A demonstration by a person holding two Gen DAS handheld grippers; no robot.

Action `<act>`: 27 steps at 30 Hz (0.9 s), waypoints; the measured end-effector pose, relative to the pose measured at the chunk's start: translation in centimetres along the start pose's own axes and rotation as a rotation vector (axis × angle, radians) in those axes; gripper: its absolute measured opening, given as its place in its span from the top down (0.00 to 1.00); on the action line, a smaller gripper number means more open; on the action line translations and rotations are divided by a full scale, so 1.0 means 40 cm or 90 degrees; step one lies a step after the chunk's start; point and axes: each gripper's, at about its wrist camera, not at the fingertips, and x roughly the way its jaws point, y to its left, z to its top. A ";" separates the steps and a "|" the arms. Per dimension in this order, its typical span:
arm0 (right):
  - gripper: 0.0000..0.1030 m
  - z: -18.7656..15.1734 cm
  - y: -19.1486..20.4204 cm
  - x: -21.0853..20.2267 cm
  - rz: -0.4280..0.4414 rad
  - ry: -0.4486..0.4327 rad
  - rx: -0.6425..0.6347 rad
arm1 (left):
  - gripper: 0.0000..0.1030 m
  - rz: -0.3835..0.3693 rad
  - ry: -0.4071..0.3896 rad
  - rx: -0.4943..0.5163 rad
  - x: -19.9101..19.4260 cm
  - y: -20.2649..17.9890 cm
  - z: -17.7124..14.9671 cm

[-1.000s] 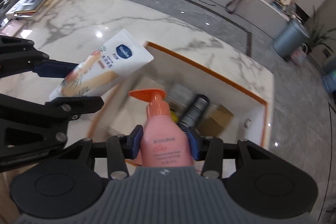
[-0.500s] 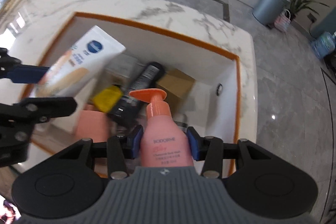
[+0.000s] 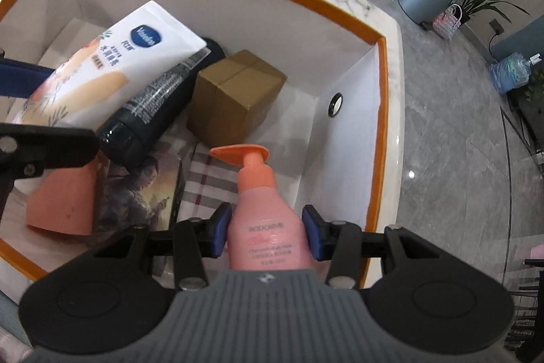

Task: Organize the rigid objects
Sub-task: 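Lift the tube and pink bottle and carry both over the orange box, then lower the pink bottle and open the right tool while the left tool releases the tube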

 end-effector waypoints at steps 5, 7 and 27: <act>0.56 -0.001 0.002 -0.016 -0.019 -0.020 -0.009 | 0.51 -0.004 0.001 -0.001 -0.003 -0.009 -0.003; 0.56 0.003 -0.005 -0.027 -0.009 -0.027 0.003 | 0.51 0.000 0.001 -0.001 -0.008 -0.013 -0.005; 0.53 -0.039 -0.065 -0.068 0.061 -0.068 0.079 | 0.51 -0.002 0.051 -0.027 0.060 -0.062 -0.019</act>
